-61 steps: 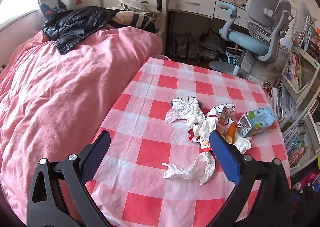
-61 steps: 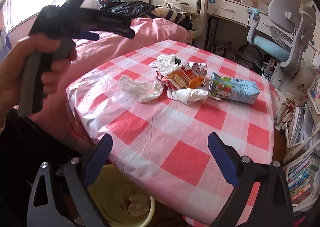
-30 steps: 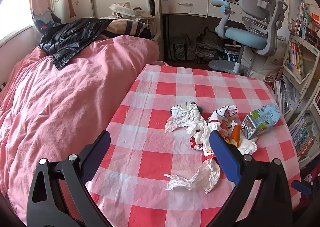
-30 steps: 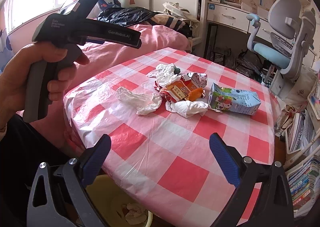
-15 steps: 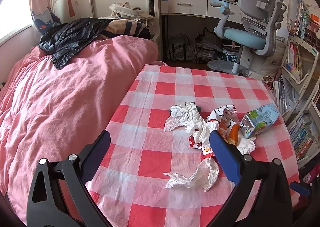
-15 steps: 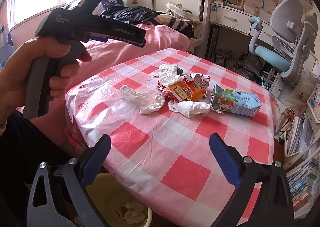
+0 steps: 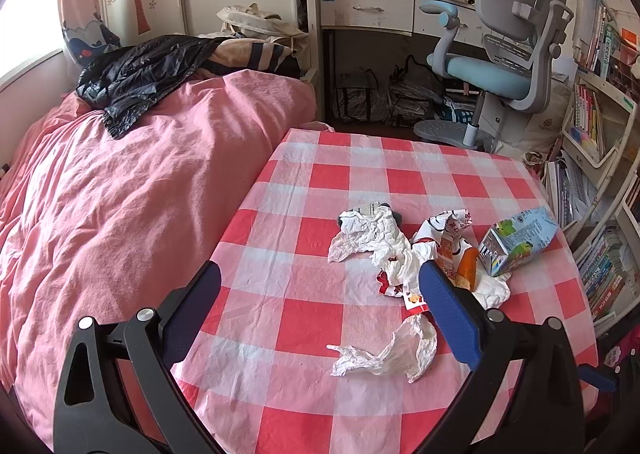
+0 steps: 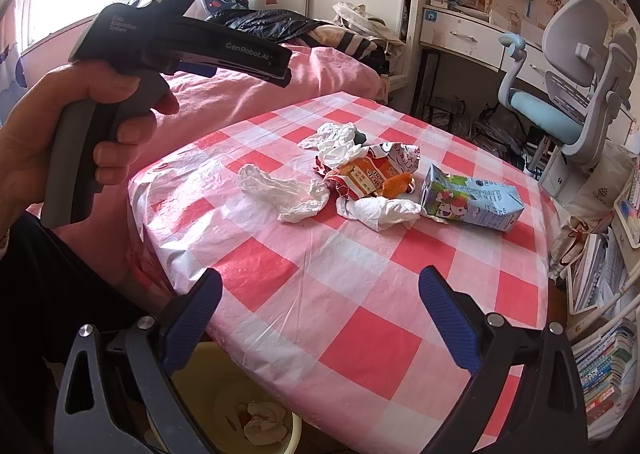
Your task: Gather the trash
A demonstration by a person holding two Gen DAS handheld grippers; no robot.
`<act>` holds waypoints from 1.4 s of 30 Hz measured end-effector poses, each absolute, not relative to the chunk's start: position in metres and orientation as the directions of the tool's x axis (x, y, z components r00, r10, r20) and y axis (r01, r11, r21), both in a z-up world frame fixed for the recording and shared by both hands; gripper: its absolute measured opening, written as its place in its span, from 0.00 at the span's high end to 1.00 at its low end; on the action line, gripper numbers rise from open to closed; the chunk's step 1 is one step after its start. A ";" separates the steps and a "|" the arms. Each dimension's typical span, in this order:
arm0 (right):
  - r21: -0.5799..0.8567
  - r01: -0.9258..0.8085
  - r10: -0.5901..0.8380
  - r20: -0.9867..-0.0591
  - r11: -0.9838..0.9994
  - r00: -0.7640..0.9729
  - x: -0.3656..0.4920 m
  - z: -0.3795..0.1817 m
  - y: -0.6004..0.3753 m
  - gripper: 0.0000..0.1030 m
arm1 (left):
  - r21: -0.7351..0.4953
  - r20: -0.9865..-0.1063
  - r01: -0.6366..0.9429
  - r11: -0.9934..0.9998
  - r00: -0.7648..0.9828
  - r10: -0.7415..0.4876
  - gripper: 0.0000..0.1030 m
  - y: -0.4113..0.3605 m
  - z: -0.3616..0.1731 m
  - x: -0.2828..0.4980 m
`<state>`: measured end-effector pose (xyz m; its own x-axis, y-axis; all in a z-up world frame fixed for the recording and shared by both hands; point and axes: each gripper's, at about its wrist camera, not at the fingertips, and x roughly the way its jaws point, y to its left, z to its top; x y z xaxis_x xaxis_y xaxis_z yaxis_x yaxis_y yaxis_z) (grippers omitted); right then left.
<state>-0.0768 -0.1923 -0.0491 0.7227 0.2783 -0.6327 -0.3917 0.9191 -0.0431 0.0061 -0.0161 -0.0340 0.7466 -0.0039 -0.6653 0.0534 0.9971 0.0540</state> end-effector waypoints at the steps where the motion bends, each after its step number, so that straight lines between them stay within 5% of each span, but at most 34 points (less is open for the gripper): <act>1: -0.044 -0.392 0.278 -0.633 0.919 0.722 -0.077 -0.049 -0.192 0.08 | 0.055 -0.666 0.055 0.997 0.746 -0.004 0.07 -0.017 -0.034 0.005; 42: -0.049 -0.403 0.282 -0.637 0.914 0.718 -0.075 -0.052 -0.190 0.08 | 0.057 -0.672 0.065 0.996 0.740 -0.010 0.07 -0.022 -0.038 0.006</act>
